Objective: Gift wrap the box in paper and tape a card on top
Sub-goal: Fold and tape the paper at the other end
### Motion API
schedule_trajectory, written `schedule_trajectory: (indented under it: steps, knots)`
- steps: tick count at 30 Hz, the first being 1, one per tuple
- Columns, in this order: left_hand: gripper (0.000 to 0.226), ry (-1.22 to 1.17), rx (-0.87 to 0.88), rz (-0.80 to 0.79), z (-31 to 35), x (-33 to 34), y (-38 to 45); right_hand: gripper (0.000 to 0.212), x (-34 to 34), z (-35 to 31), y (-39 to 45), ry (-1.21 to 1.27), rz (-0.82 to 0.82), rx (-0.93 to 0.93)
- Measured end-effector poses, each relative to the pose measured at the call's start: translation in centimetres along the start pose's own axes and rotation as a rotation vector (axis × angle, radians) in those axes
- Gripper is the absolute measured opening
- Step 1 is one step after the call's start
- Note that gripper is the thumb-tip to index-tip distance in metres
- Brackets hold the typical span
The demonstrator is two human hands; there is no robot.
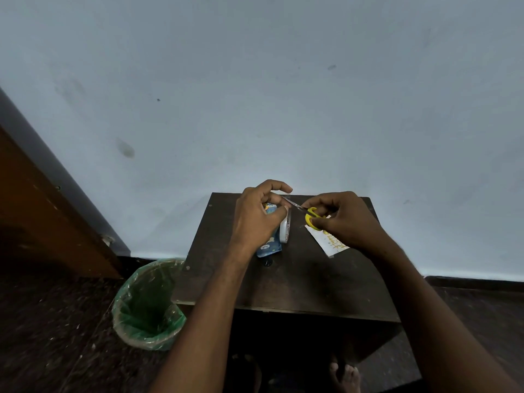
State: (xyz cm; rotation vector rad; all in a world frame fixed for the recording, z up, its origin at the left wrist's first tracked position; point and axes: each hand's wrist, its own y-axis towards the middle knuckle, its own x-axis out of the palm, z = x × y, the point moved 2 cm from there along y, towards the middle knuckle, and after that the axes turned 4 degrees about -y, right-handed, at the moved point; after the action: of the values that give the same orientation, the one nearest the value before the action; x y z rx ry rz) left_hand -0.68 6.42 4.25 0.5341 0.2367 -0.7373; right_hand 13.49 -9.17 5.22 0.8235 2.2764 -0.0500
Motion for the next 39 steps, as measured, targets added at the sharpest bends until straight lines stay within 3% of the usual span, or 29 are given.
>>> schedule_trajectory:
  steps: [8,13,15,19,22,25,27,29,31,33,37,39]
  knots:
    - [0.046,-0.015,-0.004,0.009,-0.1,0.1,0.0,0.028,-0.1,-0.1,-0.3,0.033,-0.046,-0.007]
    - [0.048,-0.018,-0.004,0.004,0.0,0.0,0.0,0.025,-0.1,1.0,-0.3,0.206,-0.058,0.171]
    - [0.049,-0.017,-0.010,0.006,0.0,-0.1,-0.1,0.022,0.3,1.7,-0.3,0.049,-0.043,0.233]
    - [0.048,-0.017,-0.020,-0.008,0.0,0.0,0.1,0.024,3.0,2.0,-0.2,-0.574,-0.130,0.205]
    - [0.048,-0.022,-0.021,-0.018,0.1,0.0,0.0,0.031,4.2,1.6,-0.3,-0.717,-0.176,0.179]
    - [0.048,-0.031,-0.018,-0.029,-0.1,-0.2,0.0,0.024,4.8,0.7,-0.2,-0.772,-0.241,0.106]
    - [0.047,-0.035,-0.014,-0.044,-0.2,-0.3,0.0,0.018,5.0,0.8,-0.1,-0.720,-0.209,0.093]
    - [0.045,-0.052,-0.004,-0.071,-0.2,-0.1,0.1,0.020,4.8,1.1,0.1,-0.576,-0.053,0.112]
    - [0.043,-0.086,0.009,-0.108,-0.1,-0.1,0.1,0.039,4.3,1.0,0.4,-0.372,0.136,0.073]
    - [0.042,-0.131,0.013,-0.152,0.1,-0.1,-0.1,0.057,3.8,0.2,0.5,-0.178,0.173,-0.025]
    - [0.047,-0.178,-0.002,-0.162,0.2,-0.2,-0.2,0.026,3.9,-0.3,0.6,-0.075,0.121,-0.073]
    - [0.048,-0.227,-0.041,-0.120,0.2,-0.2,-0.2,0.025,4.1,-0.2,0.4,-0.097,0.165,-0.077]
